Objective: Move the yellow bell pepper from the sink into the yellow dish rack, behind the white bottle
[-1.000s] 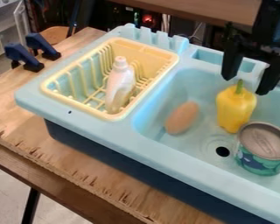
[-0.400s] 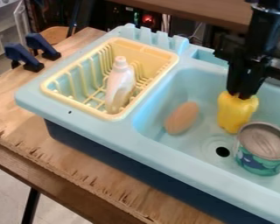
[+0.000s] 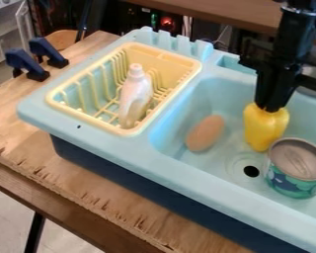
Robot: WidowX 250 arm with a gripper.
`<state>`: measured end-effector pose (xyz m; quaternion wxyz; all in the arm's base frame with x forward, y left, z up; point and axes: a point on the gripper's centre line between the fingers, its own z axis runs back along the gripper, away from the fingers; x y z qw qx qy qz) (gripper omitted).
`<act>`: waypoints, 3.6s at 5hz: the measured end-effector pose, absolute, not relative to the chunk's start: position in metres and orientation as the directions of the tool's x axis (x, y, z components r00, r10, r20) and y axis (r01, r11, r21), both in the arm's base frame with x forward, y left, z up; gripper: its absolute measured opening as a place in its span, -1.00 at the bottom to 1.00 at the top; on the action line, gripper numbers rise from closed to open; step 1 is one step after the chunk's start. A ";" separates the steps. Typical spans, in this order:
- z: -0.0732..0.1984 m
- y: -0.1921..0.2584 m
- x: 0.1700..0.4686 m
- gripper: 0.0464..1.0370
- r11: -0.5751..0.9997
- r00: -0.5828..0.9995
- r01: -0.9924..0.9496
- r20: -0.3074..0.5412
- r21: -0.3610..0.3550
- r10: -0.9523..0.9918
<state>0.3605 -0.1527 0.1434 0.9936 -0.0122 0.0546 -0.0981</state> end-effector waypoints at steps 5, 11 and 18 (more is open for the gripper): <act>0.252 -0.065 0.332 -0.81 0.999 0.997 0.039 0.070 -0.011 -0.038; 0.219 0.029 0.327 -0.81 0.966 0.964 -0.258 0.061 -0.009 0.258; 0.166 0.046 0.362 -0.73 0.923 0.925 -0.380 -0.011 -0.059 0.380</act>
